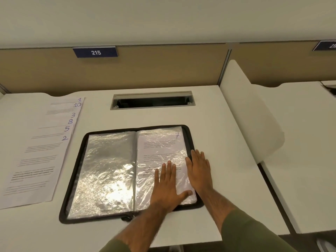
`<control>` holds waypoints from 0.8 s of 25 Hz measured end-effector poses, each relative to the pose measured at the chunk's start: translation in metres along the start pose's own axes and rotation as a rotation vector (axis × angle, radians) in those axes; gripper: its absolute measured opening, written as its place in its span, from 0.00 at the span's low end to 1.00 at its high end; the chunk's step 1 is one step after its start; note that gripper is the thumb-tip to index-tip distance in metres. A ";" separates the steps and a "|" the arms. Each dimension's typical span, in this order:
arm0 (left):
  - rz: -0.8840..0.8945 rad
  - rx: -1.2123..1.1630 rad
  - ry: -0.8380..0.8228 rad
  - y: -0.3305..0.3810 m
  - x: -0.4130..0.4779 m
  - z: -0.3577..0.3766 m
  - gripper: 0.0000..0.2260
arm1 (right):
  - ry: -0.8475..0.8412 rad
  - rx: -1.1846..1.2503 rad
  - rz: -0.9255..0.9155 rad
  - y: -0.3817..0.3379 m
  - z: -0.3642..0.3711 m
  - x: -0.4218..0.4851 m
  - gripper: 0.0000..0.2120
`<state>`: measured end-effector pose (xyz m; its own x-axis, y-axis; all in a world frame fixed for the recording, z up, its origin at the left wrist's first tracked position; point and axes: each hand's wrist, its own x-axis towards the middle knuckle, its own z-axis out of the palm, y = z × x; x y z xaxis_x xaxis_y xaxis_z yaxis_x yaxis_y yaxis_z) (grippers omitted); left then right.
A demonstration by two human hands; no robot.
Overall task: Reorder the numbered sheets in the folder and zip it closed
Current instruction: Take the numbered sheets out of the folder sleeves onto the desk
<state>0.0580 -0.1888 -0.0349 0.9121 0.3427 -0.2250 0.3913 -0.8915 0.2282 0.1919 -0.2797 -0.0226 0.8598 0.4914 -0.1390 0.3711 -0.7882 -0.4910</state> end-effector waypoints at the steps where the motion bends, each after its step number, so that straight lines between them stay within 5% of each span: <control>1: 0.002 -0.001 0.009 -0.001 0.001 0.001 0.49 | 0.002 0.010 -0.011 -0.001 0.000 0.006 0.28; 10: 0.008 -0.057 0.086 -0.004 0.006 0.006 0.29 | 0.090 0.028 -0.093 -0.024 -0.012 0.035 0.16; 14: 0.012 -0.021 0.094 -0.006 0.006 0.013 0.27 | 0.004 0.254 -0.009 -0.029 -0.013 0.042 0.14; 20: 0.052 -0.048 0.142 -0.003 0.002 0.006 0.23 | 0.123 0.373 0.169 -0.034 -0.019 0.045 0.08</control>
<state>0.0576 -0.1874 -0.0414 0.9379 0.3382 -0.0769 0.3458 -0.8951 0.2815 0.2248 -0.2378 0.0037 0.9415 0.3010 -0.1514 0.0887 -0.6549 -0.7505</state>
